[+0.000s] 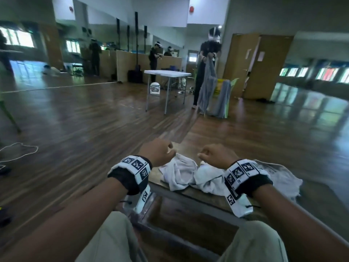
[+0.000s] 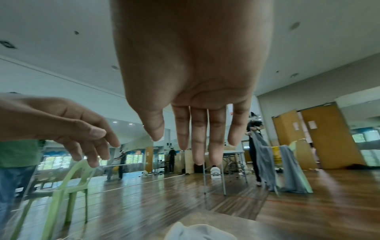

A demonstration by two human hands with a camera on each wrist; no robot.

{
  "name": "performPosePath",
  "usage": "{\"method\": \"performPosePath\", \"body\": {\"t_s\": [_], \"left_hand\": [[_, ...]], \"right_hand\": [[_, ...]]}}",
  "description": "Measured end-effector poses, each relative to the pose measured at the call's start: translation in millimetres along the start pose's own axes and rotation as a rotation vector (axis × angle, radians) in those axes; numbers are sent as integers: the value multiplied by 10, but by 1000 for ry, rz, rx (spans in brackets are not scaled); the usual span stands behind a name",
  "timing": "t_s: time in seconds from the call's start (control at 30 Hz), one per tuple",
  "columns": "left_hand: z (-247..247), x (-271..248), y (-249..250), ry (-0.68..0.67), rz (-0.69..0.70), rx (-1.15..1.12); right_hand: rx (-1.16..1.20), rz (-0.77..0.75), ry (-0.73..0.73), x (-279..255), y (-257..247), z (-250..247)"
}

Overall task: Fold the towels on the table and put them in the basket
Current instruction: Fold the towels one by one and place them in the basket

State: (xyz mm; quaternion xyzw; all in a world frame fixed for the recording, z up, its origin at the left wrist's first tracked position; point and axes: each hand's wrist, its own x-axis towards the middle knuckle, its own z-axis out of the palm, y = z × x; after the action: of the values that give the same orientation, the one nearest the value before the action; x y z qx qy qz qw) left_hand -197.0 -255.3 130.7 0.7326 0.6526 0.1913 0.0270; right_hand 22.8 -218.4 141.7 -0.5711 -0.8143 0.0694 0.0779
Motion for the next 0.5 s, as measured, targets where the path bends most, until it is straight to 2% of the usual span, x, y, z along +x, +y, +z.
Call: {"method": "performPosePath", "body": {"t_s": [0.27, 0.5], "left_hand": [[709, 414, 495, -120, 167, -114], [1547, 703, 737, -184, 275, -51]], "right_hand": [[54, 185, 24, -325, 813, 71], [106, 311, -13, -305, 1502, 590]]}}
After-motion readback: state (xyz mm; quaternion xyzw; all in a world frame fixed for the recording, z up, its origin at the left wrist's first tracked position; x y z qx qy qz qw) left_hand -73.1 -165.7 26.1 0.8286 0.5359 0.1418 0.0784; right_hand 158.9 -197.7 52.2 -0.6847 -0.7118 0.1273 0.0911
